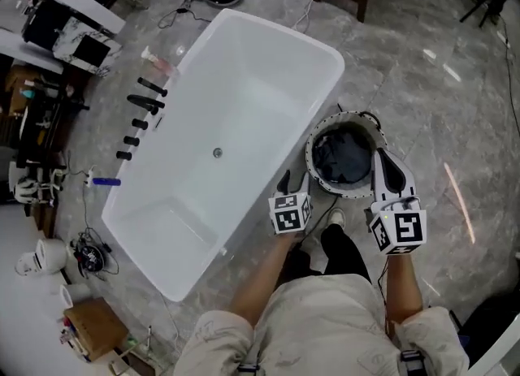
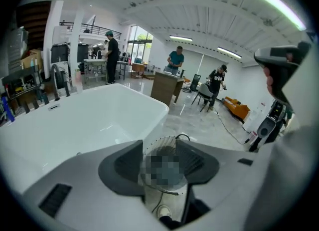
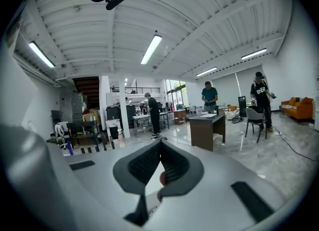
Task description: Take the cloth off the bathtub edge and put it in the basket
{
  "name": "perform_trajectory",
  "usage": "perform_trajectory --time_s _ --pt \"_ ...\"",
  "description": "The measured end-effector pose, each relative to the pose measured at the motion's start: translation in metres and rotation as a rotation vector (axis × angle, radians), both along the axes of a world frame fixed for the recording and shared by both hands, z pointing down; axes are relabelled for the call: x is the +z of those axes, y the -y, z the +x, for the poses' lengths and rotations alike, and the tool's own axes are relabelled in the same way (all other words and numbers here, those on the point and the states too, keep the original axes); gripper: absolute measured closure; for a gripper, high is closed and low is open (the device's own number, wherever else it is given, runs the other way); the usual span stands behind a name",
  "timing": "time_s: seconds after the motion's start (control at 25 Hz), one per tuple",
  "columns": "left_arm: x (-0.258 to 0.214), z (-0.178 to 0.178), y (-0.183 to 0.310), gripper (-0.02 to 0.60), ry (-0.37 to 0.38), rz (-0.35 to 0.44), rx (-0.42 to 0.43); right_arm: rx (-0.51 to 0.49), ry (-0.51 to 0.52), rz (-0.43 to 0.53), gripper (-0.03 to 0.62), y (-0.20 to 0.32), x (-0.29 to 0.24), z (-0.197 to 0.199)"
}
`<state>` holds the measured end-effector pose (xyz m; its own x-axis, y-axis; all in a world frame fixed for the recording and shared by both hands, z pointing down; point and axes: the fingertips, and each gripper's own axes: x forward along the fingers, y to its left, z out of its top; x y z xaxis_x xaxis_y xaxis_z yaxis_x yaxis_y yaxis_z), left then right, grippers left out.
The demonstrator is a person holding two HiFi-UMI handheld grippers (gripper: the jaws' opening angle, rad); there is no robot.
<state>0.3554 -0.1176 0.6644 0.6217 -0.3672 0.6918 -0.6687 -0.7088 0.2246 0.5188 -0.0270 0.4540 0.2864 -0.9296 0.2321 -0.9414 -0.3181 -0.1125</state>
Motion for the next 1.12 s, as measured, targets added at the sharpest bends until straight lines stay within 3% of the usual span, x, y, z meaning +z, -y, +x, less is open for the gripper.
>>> perform_trajectory --time_s 0.24,0.68,1.12 --pt "-0.052 -0.103 0.033 0.376 -0.074 0.081 -0.158 -0.144 -0.045 0.054 0.605 0.054 -0.034 -0.089" --pt "-0.137 -0.288 0.069 0.377 -0.130 0.273 -0.437 -0.388 -0.099 0.142 0.605 0.122 -0.085 -0.240" --pt "-0.251 -0.444 0.066 0.377 -0.158 0.538 -0.632 -0.581 -0.123 0.257 0.605 0.154 -0.136 -0.380"
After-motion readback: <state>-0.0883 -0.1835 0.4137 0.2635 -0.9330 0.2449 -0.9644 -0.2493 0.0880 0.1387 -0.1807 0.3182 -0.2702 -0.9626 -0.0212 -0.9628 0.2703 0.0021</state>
